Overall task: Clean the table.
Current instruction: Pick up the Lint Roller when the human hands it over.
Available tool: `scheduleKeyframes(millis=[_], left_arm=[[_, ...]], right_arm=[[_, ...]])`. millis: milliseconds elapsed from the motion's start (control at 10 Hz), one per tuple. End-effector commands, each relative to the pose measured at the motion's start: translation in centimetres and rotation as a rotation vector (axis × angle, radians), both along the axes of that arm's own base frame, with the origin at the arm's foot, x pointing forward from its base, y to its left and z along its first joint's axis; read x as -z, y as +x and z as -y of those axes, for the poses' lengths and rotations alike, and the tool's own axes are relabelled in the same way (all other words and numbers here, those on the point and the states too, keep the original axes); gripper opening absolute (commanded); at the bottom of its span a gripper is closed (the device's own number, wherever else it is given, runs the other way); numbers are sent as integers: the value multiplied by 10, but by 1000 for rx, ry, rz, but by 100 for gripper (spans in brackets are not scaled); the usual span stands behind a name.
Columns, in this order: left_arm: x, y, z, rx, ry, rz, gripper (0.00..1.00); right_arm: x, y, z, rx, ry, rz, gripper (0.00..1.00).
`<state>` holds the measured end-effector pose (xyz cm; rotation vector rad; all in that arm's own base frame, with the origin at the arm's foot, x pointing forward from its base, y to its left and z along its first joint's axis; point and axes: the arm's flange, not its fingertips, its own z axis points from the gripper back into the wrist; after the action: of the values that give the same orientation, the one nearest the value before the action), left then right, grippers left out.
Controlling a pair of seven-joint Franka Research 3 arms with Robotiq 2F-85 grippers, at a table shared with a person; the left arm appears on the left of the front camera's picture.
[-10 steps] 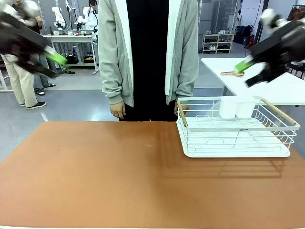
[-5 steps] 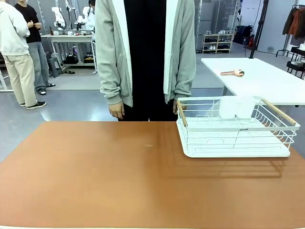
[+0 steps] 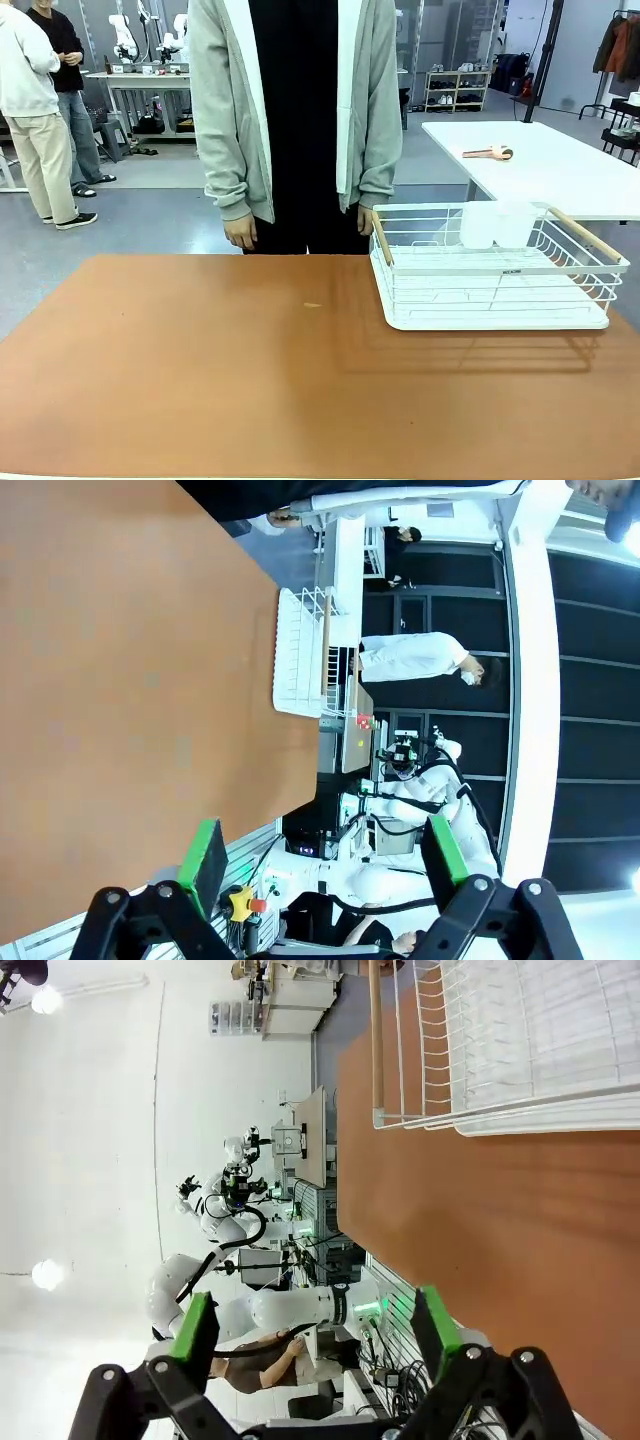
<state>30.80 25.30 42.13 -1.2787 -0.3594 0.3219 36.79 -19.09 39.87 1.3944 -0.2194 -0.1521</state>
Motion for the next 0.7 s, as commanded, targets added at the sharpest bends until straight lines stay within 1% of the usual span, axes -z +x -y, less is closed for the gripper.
scheduleKeyframes(millis=[0, 600], left_arm=[[-7, -16, -9, -1, 5, 24, 100], [-7, -16, -9, -1, 5, 24, 100]], right_arm=[[-8, -7, 1, -4, 4, 14, 100], [-8, -7, 1, -4, 4, 14, 100]])
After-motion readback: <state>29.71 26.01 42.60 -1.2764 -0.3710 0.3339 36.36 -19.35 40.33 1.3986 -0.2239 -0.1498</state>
